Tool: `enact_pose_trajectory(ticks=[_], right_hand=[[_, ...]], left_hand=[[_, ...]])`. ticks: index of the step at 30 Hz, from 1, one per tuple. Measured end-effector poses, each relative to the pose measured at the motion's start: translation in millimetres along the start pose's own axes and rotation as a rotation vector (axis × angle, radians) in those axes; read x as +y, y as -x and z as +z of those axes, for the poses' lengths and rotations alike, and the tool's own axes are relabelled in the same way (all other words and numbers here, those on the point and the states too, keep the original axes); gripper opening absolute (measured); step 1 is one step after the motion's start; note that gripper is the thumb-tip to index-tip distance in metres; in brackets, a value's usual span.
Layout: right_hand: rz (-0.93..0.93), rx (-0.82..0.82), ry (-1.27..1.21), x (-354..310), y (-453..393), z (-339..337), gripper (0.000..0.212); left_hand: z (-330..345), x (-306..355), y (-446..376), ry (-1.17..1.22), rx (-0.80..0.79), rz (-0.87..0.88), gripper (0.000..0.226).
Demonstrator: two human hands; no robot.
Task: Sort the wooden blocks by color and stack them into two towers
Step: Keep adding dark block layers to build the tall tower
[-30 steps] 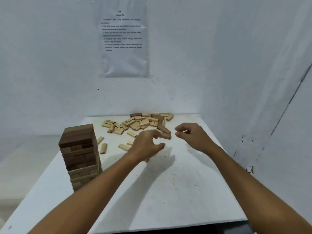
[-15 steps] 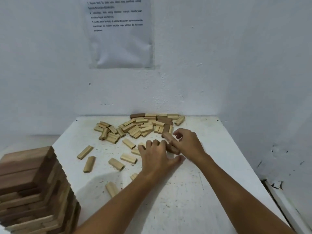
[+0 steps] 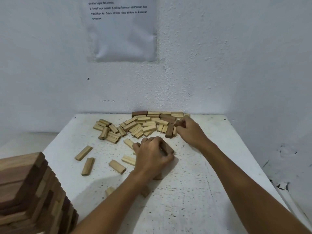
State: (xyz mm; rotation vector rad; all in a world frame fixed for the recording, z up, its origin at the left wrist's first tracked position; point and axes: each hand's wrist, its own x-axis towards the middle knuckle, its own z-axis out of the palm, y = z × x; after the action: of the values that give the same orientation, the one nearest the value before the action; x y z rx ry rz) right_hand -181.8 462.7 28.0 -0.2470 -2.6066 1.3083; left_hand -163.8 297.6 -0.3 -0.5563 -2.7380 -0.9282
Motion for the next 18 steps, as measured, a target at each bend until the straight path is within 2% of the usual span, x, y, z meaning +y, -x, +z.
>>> enact_pose_trajectory(ticks=[3, 5, 7, 8, 14, 18], right_hand=[[-0.077, -0.017, 0.049, -3.7, -9.6, 4.8, 0.018], [-0.103, -0.102, 0.179, -4.1, -15.0, 9.3, 0.029], [-0.077, -0.179, 0.349, -1.3, -18.8, 13.3, 0.059], [-0.054, -0.187, 0.424, 0.1, -19.7, 14.7, 0.065], [-0.175, -0.149, 0.503, 1.5, 6.9, 9.2, 0.041], [-0.214, -0.254, 0.447, -2.3, 31.9, -1.7, 0.027]], left_hand=[[-6.5, -4.1, 3.3, -0.005, 0.009, 0.003, 0.024], [-9.3, -6.7, 6.8, -0.034, -0.015, -0.010, 0.028], [-11.9, -8.9, 8.8, -0.046, -0.031, -0.019, 0.033], [-13.0, -9.6, 9.0, -0.045, -0.035, -0.025, 0.034], [-12.4, -7.0, 12.5, -0.009, -0.035, -0.053, 0.021], [-14.9, 0.0, 21.5, 0.019, -0.028, -0.035, 0.009]])
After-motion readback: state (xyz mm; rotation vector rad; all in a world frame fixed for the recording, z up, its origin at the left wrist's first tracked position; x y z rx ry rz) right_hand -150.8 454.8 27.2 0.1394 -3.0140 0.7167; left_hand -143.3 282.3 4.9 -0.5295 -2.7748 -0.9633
